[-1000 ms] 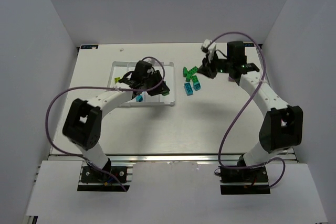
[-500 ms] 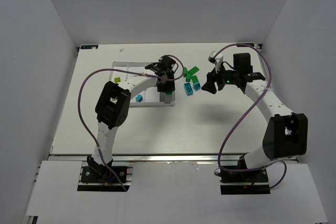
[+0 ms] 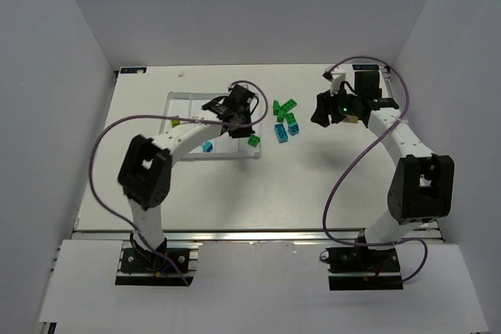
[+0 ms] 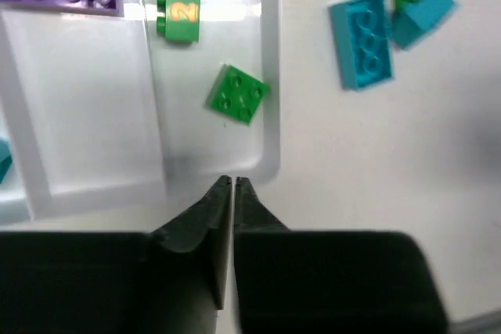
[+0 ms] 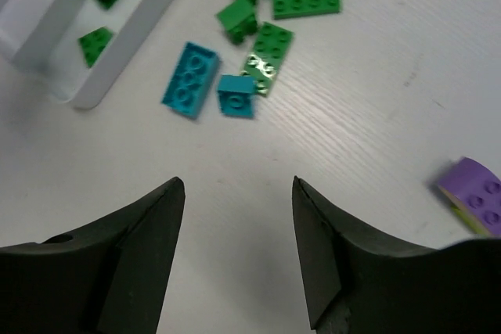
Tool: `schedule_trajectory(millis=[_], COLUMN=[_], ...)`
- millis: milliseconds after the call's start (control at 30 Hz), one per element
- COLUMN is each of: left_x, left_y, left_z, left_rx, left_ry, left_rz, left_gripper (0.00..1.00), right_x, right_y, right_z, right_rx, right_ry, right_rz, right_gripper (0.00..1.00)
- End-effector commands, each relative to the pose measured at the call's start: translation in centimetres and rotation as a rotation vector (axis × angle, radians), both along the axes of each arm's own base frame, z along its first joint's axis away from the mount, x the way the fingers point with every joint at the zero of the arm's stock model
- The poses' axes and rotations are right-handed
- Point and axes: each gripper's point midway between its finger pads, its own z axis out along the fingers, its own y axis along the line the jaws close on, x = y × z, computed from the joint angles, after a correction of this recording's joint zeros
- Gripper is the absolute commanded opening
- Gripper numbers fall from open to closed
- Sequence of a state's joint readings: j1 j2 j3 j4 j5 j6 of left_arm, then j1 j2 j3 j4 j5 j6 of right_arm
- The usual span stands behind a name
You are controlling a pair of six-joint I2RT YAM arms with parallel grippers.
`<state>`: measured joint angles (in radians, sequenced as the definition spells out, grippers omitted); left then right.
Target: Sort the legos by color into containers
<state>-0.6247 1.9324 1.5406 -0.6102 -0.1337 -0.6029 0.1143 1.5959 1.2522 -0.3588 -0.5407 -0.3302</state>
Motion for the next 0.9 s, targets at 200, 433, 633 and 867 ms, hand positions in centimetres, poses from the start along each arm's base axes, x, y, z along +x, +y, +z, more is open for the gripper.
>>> schedule_trajectory(millis=[200, 433, 633, 867], left_x=[-6.8, -10.7, -11.3, -11.3], left_y=[2.8, 6.3, 7.0, 7.1], left_z=[9.7, 9.3, 8.6, 8.8], left_rx=[-0.357, -0.405, -0.406, -0.4], left_ry=[-0.229, -0.245, -0.241, -0.243], left_rz=[0.068, 0.147, 0.175, 0.181], left_gripper=[0.43, 0.65, 0.66, 0.67], right_x=[6.7, 6.4, 7.1, 9.8], right_y=[-9.1, -10.9, -12.5, -12.8], right_z=[-0.9, -2.2, -5.2, -7.2], right_rx=[-0.204, -0.388, -0.54, -0.567], right_ry=[0.019, -0.12, -0.148, -0.174], right_rz=[-0.338, 0.221, 0.518, 0.587], right_gripper=[0.7, 0.76, 0.77, 0.8])
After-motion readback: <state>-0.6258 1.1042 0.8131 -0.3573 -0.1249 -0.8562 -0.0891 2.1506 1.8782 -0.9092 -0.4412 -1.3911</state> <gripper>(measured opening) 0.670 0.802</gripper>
